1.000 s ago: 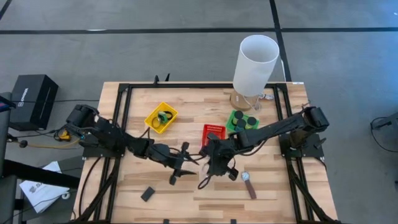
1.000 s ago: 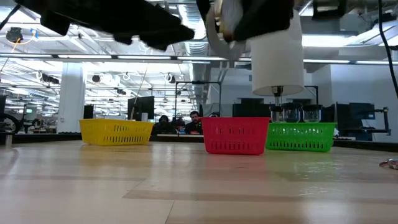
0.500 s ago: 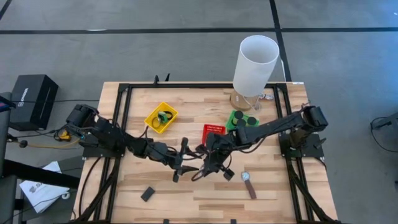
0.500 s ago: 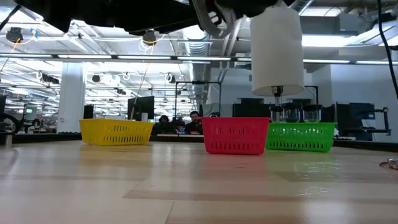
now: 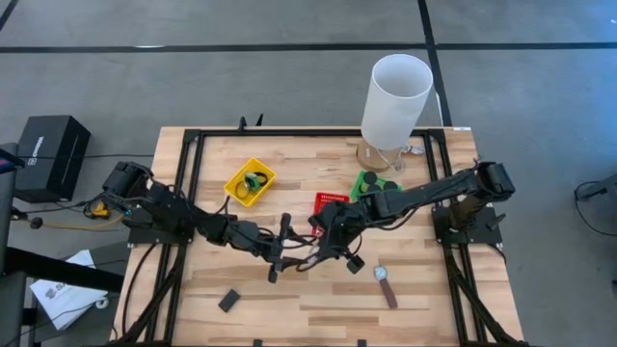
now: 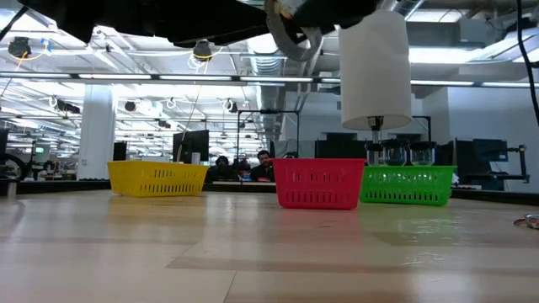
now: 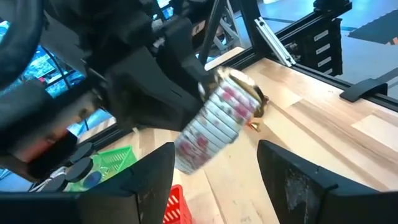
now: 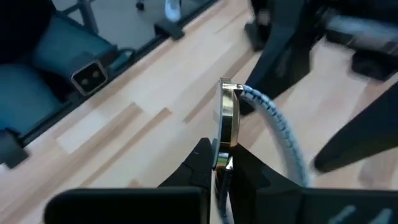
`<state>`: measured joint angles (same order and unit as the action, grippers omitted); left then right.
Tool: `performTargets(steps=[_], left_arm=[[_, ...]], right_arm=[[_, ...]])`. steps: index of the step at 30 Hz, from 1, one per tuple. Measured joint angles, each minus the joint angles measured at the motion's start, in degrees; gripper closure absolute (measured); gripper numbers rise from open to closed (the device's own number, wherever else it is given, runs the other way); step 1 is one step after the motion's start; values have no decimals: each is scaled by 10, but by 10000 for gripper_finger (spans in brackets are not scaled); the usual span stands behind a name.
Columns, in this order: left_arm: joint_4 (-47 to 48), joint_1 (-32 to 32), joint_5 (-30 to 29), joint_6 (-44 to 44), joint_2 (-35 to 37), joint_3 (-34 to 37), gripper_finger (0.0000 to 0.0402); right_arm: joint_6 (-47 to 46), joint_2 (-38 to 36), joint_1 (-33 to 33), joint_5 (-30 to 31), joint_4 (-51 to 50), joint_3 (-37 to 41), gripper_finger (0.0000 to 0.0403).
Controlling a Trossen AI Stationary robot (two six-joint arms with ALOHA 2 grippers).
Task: Pick & Place Office items
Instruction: Put the white wristwatch into the yellow bin
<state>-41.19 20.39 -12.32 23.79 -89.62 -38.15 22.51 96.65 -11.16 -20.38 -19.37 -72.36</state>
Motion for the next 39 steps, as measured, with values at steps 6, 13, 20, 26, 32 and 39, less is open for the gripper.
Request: performTargets(steps=[6, 13, 20, 26, 32, 39], left_arm=[[-22, -2, -30, 0, 0, 0, 182], [-38, -2, -88, 0, 0, 0, 206], [-42, -2, -89, 0, 0, 0, 249], [-49, -2, -89, 0, 0, 1, 304], [-55, -2, -89, -1, 0, 0, 376], [-53, -3, -93, -2, 0, 0, 384]], right_arm=[[4, -4, 0, 5, 23, 0, 370], [0, 1, 0, 53, 29, 0, 386], [0, 1, -1, 80, 39, 0, 364], [2, 1, 0, 84, 48, 0, 377], [4, 1, 1, 96, 51, 0, 374], [4, 1, 3, 104, 46, 0, 340]])
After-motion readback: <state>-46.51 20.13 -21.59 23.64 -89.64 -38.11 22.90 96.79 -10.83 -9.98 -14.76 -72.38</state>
